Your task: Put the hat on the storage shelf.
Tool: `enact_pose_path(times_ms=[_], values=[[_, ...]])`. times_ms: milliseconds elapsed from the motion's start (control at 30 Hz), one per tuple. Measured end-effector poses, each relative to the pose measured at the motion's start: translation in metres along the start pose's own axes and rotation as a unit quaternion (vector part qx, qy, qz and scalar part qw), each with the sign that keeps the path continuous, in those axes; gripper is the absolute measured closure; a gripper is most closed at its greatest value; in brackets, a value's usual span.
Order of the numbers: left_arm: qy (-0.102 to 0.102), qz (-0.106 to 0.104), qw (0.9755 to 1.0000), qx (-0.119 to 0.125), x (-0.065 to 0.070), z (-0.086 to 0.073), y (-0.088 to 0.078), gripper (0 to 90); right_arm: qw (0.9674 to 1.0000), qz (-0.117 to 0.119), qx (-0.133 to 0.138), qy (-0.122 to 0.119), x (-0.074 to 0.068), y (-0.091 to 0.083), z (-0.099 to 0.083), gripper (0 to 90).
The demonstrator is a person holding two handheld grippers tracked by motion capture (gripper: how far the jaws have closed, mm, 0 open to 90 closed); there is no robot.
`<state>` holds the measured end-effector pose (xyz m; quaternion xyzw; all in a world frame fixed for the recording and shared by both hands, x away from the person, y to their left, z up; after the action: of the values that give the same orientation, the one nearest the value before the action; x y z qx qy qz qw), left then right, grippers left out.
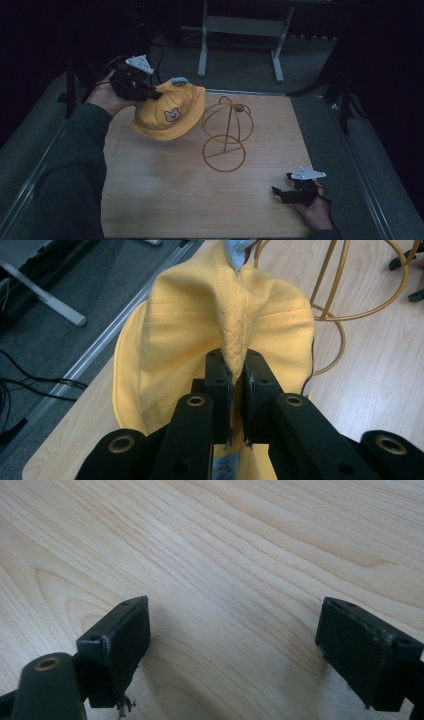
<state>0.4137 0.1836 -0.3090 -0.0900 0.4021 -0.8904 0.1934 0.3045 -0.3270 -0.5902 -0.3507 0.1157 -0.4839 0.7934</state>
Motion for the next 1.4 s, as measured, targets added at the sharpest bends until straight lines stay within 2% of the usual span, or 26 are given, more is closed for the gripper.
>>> enact_pose_path(times_ms=[633, 1200, 1400], values=[[0.008, 0.0, 0.9999, 0.014, 0.003, 0.006, -0.011, 83.4, 1.0, 0.0, 0.0, 0.001, 0.0, 0.0, 0.0, 14.2], [0.014, -0.002, 0.9997, 0.022, 0.006, 0.012, -0.013, 83.5, 1.0, 0.0, 0.0, 0.001, 0.0, 0.0, 0.0, 14.2], [0.018, -0.009, 0.9995, 0.026, 0.007, 0.015, -0.016, 83.5, 1.0, 0.0, 0.0, 0.002, 0.0, 0.0, 0.0, 14.2]])
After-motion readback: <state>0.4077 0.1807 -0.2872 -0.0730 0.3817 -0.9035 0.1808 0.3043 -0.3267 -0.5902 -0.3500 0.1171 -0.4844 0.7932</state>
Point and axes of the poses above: each handheld gripper's, and its own axes: y roughly forward along the jaws, z roughly out of its top, x roughly to its right, the point moved 2 cm from there along y, roughly forward along the jaws, and after that the axes turned 13 degrees about -z, right-handed, at the moved point
